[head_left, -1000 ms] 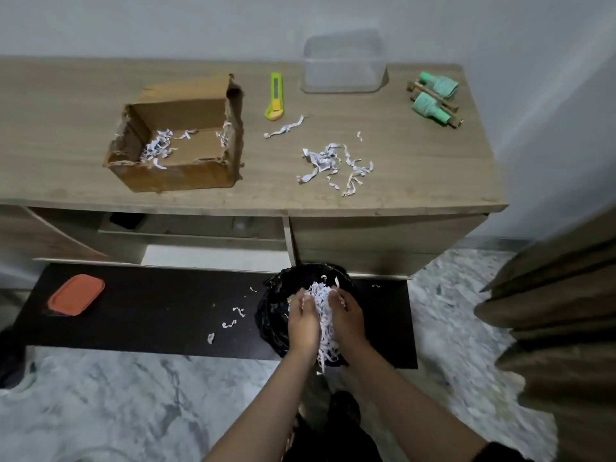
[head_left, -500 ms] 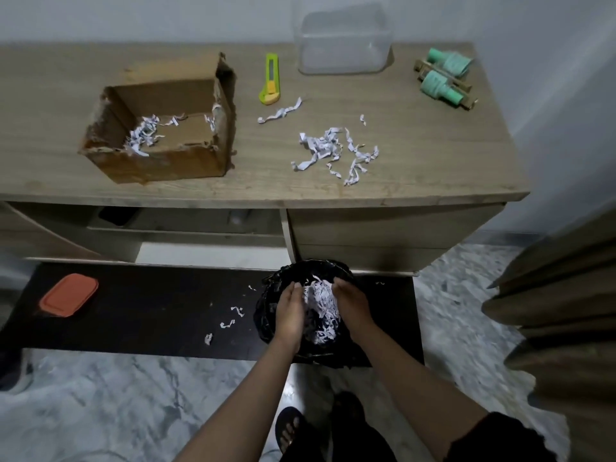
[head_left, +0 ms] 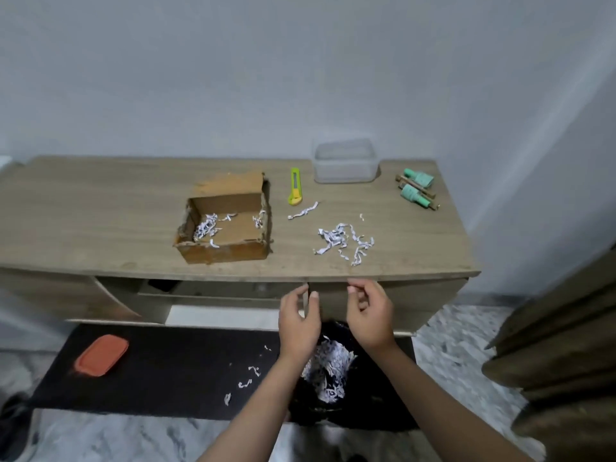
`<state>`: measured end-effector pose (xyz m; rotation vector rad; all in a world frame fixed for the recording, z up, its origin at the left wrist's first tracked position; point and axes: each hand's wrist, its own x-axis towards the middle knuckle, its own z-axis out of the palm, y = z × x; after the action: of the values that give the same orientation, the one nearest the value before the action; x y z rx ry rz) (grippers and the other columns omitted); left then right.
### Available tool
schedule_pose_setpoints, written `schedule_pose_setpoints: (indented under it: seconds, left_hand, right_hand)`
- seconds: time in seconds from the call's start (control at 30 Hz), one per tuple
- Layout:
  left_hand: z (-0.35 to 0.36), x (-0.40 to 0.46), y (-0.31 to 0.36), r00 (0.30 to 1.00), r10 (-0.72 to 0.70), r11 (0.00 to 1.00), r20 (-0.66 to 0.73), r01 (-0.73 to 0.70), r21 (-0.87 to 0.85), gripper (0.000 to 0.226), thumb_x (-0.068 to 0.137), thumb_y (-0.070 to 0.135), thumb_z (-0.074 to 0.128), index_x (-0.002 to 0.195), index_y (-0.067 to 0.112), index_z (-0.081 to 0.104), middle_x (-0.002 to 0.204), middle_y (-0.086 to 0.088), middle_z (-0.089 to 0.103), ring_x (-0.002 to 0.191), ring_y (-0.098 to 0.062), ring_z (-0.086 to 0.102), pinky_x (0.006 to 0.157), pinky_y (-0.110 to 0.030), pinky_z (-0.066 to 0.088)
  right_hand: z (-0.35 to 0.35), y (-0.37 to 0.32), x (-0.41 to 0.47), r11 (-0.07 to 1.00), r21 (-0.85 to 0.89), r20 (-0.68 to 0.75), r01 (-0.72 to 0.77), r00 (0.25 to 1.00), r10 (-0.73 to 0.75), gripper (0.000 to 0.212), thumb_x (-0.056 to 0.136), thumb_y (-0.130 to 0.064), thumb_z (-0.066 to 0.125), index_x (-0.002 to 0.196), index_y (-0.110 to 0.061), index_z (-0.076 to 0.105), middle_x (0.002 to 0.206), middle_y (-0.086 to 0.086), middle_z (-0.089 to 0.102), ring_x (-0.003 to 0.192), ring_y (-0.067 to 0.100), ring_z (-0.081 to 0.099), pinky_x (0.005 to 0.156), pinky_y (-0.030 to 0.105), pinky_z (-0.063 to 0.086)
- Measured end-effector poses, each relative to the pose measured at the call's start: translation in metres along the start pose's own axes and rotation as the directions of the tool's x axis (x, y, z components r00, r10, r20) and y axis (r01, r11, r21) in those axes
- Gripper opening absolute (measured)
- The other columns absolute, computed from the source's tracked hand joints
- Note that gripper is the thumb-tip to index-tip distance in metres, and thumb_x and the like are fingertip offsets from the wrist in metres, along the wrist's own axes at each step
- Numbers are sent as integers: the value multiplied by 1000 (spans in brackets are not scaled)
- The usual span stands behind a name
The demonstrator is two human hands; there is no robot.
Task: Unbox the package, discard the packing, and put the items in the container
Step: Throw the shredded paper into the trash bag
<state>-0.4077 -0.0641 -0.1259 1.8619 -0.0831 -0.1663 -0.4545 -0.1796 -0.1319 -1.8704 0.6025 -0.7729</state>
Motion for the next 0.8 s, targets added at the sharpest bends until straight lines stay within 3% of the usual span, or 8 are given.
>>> schedule_pose_setpoints:
  seconds: [0.1,0.2,0.27,0.33,0.43,0.57,0.8]
  left_hand:
    - [-2,19,24,979,192,980,-70,-187,71,15,88,15,60,104,14,62,102,-1,55,93,4,49,81,3,31]
    - [0,45,35,955,294,950,-24,-290,115,19,88,19,59,106,13,60,104,-1,52,97,8,50,86,-4,34]
    - [2,64,36,947,322,932,16,-320,170,27,85,27,56,109,13,59,107,0,52,101,-6,52,90,-17,38]
    - [3,82,36,939,343,908,42,-342,240,31,85,31,54,109,13,59,108,-2,55,101,-9,51,89,-17,36]
    - [0,104,27,903,421,819,90,-421,391,35,86,36,50,108,11,60,108,-4,58,102,-11,51,89,-17,35]
    - [-1,117,13,895,430,720,122,-421,551,35,86,31,43,109,10,60,111,-6,58,103,-23,53,88,-34,45]
    - [2,115,10,898,430,704,96,-399,588,35,81,24,43,108,6,58,109,-10,59,100,-24,52,84,-29,40]
  right_hand:
    - [-5,-18,30,998,1,-43,56,998,-56,18,83,-11,56,98,-15,66,85,-5,55,69,10,57,66,33,54]
    - [-9,-14,62,988,-116,-3,105,994,-106,32,78,-15,66,110,-14,59,102,0,55,95,21,59,86,44,52]
    - [-9,-9,83,959,-269,120,89,991,-59,62,72,-40,72,124,-18,48,121,3,51,116,22,49,100,46,43]
    - [-5,-3,101,905,-422,242,59,969,50,100,59,-67,68,140,-22,29,144,7,35,136,25,30,111,48,28]
    - [10,-1,116,837,-539,366,89,920,138,130,45,-81,63,147,-25,4,156,12,10,145,28,5,116,52,9]
    - [33,2,140,783,-605,414,144,897,155,138,39,-87,58,146,-26,-2,157,15,2,146,30,-3,116,52,1]
    - [74,3,190,766,-522,617,376,786,35,126,44,-89,52,146,-37,0,159,8,0,146,28,-2,115,55,2]
